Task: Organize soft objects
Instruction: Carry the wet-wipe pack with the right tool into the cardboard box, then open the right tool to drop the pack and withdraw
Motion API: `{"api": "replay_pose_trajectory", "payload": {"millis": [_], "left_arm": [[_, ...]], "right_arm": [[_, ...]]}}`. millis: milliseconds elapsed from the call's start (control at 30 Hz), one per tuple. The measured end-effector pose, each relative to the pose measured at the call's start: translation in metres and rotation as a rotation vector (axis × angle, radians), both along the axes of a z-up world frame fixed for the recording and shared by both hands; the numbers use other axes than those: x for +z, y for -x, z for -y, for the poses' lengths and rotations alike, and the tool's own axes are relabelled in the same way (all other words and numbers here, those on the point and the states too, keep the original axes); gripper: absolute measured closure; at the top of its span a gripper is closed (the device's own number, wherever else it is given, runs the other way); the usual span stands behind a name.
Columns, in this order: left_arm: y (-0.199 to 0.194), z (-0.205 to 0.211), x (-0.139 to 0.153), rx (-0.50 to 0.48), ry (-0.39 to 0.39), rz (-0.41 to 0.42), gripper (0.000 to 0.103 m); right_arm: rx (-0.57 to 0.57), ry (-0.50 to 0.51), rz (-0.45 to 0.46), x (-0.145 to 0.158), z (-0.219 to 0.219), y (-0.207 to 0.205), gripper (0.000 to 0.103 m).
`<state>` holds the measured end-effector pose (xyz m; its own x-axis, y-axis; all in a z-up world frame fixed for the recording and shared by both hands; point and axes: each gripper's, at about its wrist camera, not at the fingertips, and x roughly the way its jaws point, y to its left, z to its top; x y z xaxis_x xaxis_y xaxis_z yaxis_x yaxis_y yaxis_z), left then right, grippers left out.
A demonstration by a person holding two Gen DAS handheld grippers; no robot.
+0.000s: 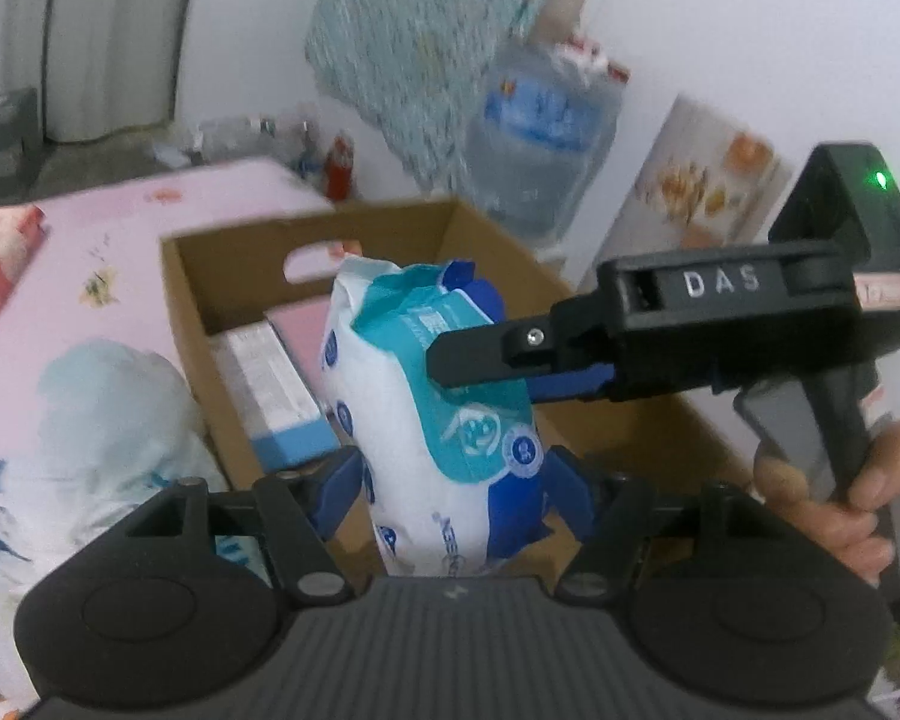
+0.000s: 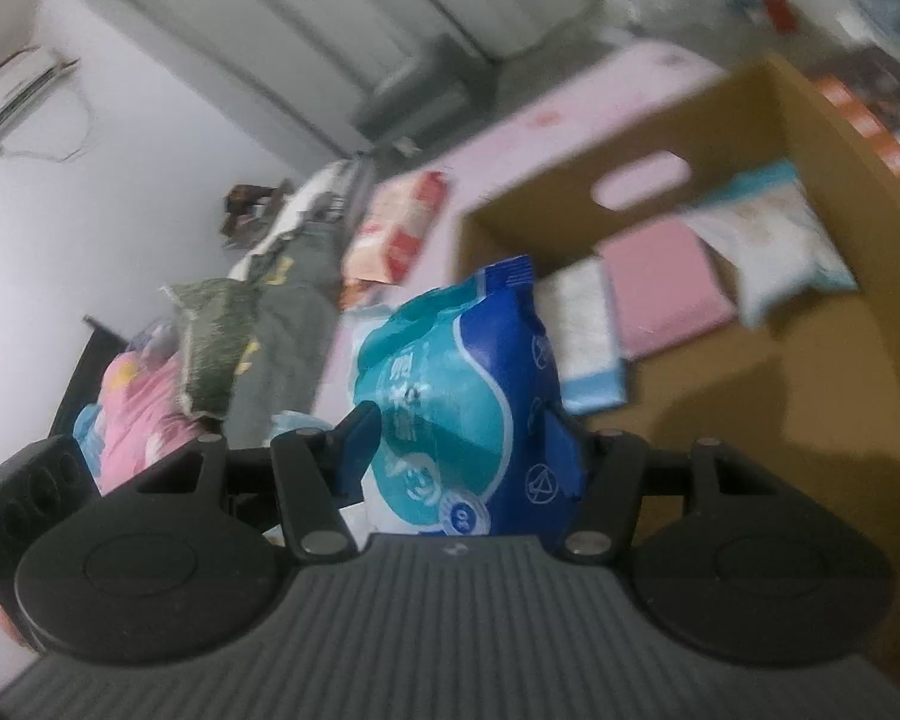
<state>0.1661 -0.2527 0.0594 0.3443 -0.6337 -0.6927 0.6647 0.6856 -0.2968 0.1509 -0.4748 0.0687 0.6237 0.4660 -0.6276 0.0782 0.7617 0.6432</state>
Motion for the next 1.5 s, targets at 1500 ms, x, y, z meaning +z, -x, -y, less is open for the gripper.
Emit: {"api": "replay_pose_trajectory", "payload": {"millis": [1500], "left_arm": [[0.034,-0.19,-0.012,0.357,0.024,0.049,0.034]], "right_arm": [[0.035,0.131,-0.242,-0.101,-0.034,-0.064,0.045]]}}
